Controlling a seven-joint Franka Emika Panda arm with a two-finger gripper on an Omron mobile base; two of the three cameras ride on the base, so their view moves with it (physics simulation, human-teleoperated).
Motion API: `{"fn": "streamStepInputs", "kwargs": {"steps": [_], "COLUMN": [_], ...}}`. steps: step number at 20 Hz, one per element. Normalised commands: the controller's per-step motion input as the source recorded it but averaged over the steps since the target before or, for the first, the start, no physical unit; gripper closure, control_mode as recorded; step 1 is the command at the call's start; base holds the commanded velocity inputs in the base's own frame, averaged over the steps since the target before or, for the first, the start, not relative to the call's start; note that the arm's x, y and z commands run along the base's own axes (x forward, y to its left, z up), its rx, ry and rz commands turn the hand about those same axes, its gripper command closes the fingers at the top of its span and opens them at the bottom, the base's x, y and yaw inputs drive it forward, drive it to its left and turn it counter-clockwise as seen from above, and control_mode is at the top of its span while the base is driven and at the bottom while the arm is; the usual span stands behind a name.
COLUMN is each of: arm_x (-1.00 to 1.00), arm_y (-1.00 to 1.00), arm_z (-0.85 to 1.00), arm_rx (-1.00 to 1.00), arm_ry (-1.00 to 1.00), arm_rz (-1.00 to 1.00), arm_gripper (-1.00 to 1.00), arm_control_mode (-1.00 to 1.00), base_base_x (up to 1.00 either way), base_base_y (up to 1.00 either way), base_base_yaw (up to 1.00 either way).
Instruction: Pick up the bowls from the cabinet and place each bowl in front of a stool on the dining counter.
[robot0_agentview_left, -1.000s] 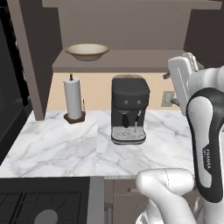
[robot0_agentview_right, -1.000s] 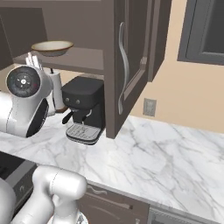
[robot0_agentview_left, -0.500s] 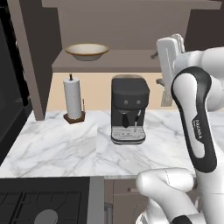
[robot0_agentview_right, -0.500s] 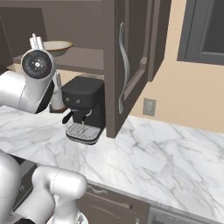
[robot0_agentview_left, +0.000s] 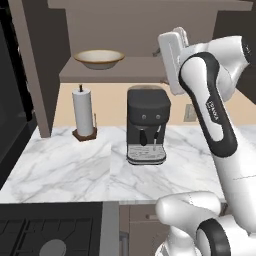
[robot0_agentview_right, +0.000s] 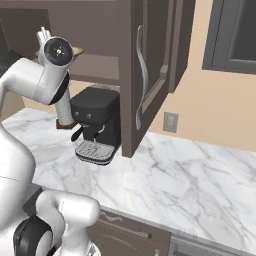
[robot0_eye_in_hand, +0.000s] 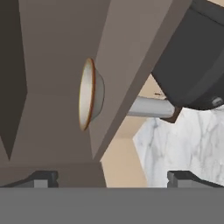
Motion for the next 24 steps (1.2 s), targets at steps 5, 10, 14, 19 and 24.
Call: {"fn": "streamStepInputs", "kwargs": {"steps": [5, 10, 14, 19, 24], "arm_x": [0.66, 0.62, 0.67, 0.62, 0.49], "arm_y": [0.77, 0.37, 0.10, 0.00, 0.00], "arm_z": [-0.07, 0.00, 0.00, 0.00, 0.00], "arm_rx": [0.00, 0.00, 0.00, 0.00, 0.00], "arm_ry": [0.00, 0.00, 0.00, 0.00, 0.01], "arm_rz": [0.01, 0.00, 0.00, 0.00, -0.01], "arm_gripper": [-1.00, -1.00, -1.00, -1.00, -1.00], "arm_control_mode": [-1.00, -1.00, -1.00, -1.00, -1.00], "base_base_x": [0.00, 0.00, 0.00, 0.00, 0.00], "base_base_y": [0.00, 0.00, 0.00, 0.00, 0.00], "base_base_yaw": [0.00, 0.00, 0.00, 0.00, 0.00]}}
